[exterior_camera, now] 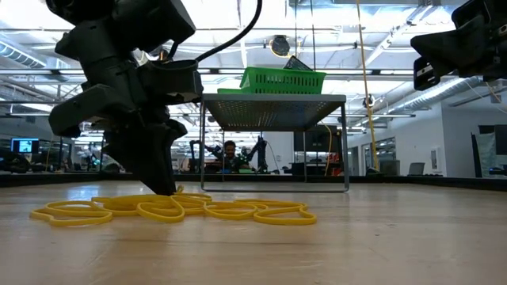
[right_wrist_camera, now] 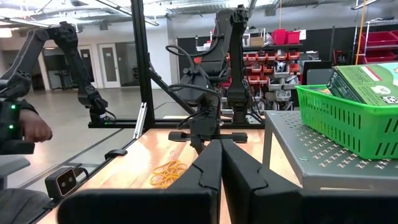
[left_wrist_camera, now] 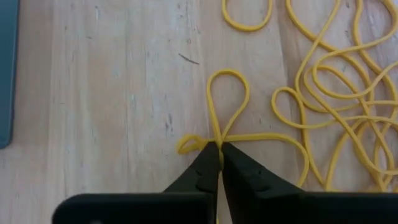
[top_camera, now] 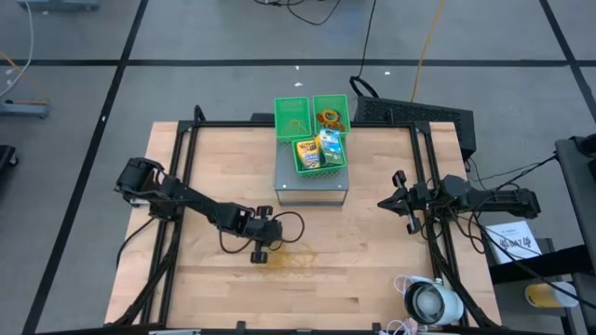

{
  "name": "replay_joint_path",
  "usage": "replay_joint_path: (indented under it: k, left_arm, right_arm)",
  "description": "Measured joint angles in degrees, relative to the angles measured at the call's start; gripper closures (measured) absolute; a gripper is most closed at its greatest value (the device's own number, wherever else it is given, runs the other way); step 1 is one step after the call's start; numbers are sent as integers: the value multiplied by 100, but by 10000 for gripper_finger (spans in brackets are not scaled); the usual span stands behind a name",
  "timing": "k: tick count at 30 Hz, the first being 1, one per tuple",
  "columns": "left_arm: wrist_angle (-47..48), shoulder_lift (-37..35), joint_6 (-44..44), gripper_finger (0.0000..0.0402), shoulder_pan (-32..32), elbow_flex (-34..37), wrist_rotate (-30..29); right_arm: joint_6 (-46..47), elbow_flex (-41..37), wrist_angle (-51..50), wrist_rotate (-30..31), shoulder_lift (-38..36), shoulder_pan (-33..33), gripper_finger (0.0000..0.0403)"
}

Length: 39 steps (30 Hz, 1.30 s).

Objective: Pick & Place Office Desk Supplies
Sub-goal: Put the yellow rubber band into the left green bin on the shelf

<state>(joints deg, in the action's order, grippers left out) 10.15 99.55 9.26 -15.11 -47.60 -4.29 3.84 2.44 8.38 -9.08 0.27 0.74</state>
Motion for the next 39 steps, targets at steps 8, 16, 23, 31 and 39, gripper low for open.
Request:
replay_joint_path:
  k: [8, 16, 23, 31, 39]
  left_arm:
    - [402, -950, -30, 390, 48, 8, -335]
    - [521, -2241, -352, 390, 44, 12, -1048]
    - [-127, -3345, -780, 391, 115, 8, -1630]
    - [-2075, -3879, -2231, 392, 765, 1, -1823]
    - [-3664, -3880, -2913, 396, 2301, -3, -1688]
  right_arm:
    - [0, 0, -2, 0, 2, -1, 403]
    - [0, 0, 9, 0, 1, 0, 403]
    - [0, 0, 0, 0, 2, -1, 403]
    - [0, 0, 0, 0, 2, 0, 403]
    - [0, 0, 0, 0, 2, 0, 403]
